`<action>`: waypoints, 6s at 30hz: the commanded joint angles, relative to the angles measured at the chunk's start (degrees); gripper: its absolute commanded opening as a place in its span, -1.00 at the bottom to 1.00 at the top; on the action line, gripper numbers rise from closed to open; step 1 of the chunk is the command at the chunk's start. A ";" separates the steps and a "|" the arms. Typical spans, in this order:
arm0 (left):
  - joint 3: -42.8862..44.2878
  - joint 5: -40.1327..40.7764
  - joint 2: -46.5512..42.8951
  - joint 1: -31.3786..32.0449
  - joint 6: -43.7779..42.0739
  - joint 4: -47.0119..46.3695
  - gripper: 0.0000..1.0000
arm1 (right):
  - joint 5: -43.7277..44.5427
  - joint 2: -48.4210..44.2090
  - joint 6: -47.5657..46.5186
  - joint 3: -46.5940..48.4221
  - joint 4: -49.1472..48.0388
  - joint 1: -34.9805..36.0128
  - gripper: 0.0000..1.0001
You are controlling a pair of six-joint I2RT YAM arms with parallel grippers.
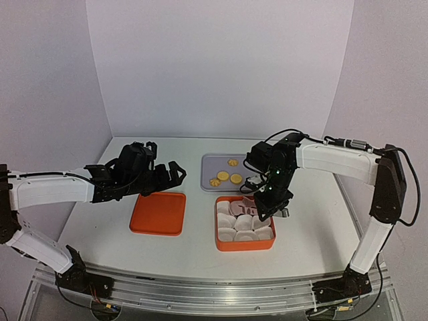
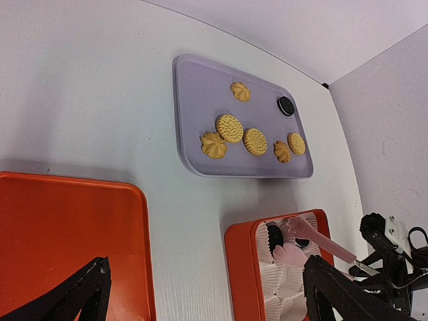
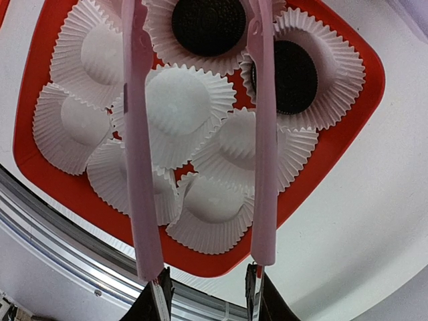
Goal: Pack the cookies
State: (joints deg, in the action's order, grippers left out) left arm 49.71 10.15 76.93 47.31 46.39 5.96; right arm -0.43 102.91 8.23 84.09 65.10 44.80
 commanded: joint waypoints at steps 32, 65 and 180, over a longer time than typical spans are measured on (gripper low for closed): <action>2.09 -0.67 0.88 0.06 -0.35 -0.88 0.99 | 14.99 5.43 0.05 22.27 -0.77 -11.83 -0.38; 2.41 -0.11 1.08 0.06 0.45 0.75 0.99 | 16.64 28.72 3.32 35.92 -0.33 -19.12 -0.32; 0.69 -1.83 -0.02 0.08 0.98 -1.57 0.99 | -31.21 3.27 -5.76 -3.84 -6.94 -8.72 -0.80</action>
State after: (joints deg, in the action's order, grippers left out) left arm 50.46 8.54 78.61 47.33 46.98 5.89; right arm -31.43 105.35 1.34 79.99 59.10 35.73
